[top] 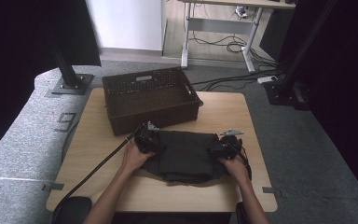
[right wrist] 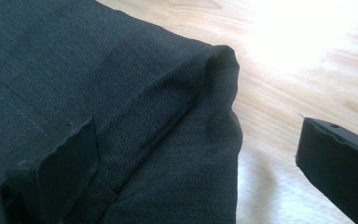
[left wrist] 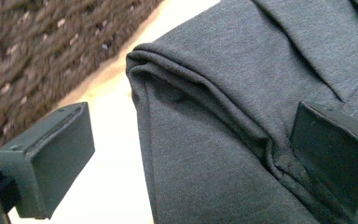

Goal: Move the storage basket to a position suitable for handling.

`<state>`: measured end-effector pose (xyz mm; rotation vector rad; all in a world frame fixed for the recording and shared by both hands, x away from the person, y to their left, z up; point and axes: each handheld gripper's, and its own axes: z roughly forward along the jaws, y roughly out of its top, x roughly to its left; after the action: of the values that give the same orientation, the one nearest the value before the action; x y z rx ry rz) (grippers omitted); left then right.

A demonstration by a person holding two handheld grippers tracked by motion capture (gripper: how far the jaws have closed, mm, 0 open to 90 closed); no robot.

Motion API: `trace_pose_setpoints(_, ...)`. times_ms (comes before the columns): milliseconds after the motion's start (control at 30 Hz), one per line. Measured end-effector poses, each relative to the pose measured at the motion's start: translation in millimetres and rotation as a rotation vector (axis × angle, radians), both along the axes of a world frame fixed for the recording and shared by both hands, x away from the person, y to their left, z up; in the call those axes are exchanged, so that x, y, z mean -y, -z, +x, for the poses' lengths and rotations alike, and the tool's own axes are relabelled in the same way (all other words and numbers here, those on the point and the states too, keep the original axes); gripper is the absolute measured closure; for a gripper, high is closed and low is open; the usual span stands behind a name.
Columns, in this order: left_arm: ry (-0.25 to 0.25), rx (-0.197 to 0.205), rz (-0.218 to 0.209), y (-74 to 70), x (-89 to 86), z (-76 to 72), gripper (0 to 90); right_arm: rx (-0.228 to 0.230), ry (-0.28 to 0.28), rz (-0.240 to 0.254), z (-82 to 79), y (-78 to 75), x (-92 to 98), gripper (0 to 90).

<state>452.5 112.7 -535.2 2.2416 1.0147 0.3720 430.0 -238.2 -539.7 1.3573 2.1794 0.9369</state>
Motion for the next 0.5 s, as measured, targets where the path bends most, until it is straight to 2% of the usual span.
trace_pose_setpoints(167,0.016,0.011,0.020,-1.4,-7.5,-12.6,0.2,-0.017,-0.018,0.029,-7.1,1.7,-5.1,0.0)
trace_pose_setpoints(367,0.017,0.018,0.022,-1.6,-16.5,-25.8,0.5,-0.019,-0.044,0.028,-15.3,1.7,-13.4,0.0)
trace_pose_setpoints(500,0.021,0.023,0.036,-2.7,-26.5,-40.9,0.6,-0.028,-0.076,0.028,-23.8,1.4,-23.1,0.0)
